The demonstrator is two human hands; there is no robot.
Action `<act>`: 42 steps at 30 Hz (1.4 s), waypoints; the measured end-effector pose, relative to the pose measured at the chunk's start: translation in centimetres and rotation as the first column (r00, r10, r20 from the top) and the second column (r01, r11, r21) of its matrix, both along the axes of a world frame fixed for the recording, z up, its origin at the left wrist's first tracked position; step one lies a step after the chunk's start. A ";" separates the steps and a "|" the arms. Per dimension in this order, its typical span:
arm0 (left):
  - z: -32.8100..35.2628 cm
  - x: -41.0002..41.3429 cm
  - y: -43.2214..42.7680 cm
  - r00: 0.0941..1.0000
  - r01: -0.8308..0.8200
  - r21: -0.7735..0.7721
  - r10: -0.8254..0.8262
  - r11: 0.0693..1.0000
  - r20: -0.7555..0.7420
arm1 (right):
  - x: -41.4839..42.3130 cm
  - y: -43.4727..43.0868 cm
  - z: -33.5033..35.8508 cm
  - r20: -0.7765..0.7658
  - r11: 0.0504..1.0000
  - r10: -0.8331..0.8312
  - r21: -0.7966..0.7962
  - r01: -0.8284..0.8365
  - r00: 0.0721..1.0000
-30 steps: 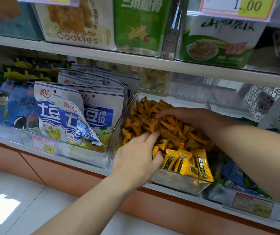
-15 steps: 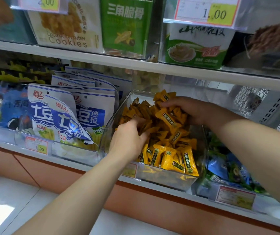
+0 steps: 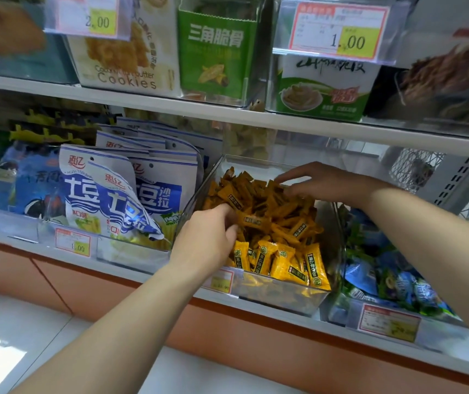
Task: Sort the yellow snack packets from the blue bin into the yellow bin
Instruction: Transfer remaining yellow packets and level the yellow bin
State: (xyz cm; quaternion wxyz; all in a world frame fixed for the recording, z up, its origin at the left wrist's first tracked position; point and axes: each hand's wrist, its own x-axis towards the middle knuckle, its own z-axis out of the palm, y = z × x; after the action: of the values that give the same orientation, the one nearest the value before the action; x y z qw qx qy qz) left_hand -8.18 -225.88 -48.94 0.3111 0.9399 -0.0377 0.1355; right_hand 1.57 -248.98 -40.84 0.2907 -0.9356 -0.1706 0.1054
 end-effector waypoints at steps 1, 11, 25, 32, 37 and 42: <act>0.0 -0.2 0.2 1.000 0.002 0.009 -0.002 1.000 -0.002 | -0.5 0.2 0.0 0.080 0.999 -0.016 -0.026 0.018 0.997; -1.4 -3.1 2.1 0.996 0.089 0.248 -0.090 0.965 -0.008 | -8.2 5.3 -2.4 -0.074 0.742 0.342 -0.590 -0.317 0.937; -1.8 -3.5 2.5 0.986 0.159 0.277 -0.165 0.948 -0.002 | -3.3 7.5 -6.1 -0.338 0.952 -0.005 -0.288 -0.099 0.941; -2.1 -3.3 2.2 0.989 0.139 0.321 -0.145 0.937 -0.007 | -2.6 7.8 -6.9 -0.472 0.987 -0.094 -0.158 0.021 0.876; -2.6 -3.0 1.7 0.996 0.085 0.338 -0.083 0.937 -0.019 | -2.4 7.9 -7.2 -0.506 0.991 -0.100 -0.130 0.039 0.857; -2.8 -3.1 1.5 0.995 0.104 0.291 -0.100 0.951 -0.029 | -2.6 7.7 -7.8 -0.529 0.995 -0.073 -0.093 0.027 0.845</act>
State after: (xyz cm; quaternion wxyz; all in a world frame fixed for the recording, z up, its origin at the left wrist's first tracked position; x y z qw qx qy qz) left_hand -11.29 -224.39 -51.71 0.1758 0.9732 -0.1036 0.1056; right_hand -1.02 -241.28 -48.63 0.2906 -0.8851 -0.0545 0.3595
